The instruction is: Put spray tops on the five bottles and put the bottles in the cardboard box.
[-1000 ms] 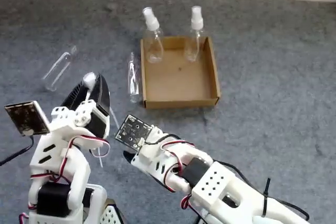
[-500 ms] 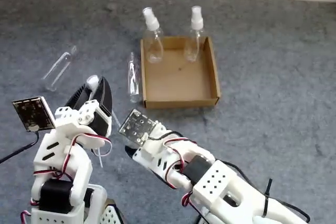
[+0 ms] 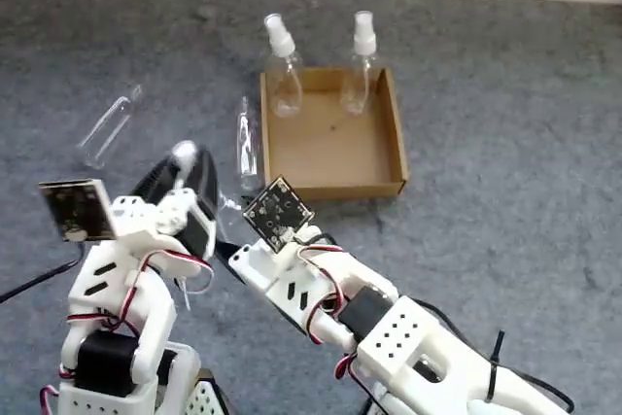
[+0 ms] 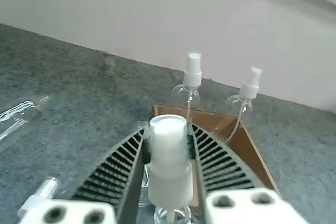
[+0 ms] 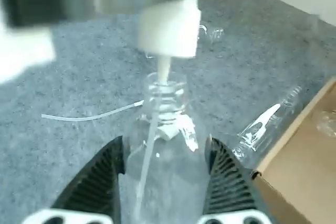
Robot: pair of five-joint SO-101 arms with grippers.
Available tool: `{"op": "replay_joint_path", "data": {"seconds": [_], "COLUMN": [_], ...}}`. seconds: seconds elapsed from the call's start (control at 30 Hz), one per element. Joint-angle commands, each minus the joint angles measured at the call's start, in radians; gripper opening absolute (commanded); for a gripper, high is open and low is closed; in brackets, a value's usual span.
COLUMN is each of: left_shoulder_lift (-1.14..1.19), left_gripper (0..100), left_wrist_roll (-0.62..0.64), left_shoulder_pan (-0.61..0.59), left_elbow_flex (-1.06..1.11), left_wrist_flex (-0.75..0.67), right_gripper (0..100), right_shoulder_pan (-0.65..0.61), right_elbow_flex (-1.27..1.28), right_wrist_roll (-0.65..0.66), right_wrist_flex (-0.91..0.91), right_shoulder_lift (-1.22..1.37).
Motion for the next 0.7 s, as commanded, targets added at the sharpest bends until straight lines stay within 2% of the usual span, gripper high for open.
{"op": "replay_joint_path", "data": {"seconds": [0.0,0.13,0.33,0.4,0.53,0.67], "left_shoulder_lift": [0.001,0.002,0.002,0.002,0.002,0.002], "left_gripper": [1,1,1,1,1,1], "left_wrist_roll": [-0.077,-0.1,-0.184,-0.184,-0.186,-0.186], "left_shoulder_pan": [0.064,0.071,0.183,0.185,0.185,0.189], "left_elbow_flex": [-0.005,-0.005,0.019,0.022,0.028,0.048], "left_wrist_flex": [-0.021,-0.02,0.002,0.0,0.0,-0.003], "right_gripper": [0.4,0.4,0.4,0.4,0.3,0.3], "right_shoulder_pan": [0.021,0.021,0.081,0.087,0.087,0.084], "right_elbow_flex": [-0.058,-0.059,-0.064,-0.064,-0.061,-0.061], "right_wrist_roll": [-0.008,-0.009,-0.011,-0.011,-0.011,-0.011], "right_wrist_flex": [-0.025,-0.024,-0.022,-0.021,-0.018,0.119], "right_shoulder_lift": [-0.031,-0.031,-0.033,-0.036,-0.145,-0.297]}}
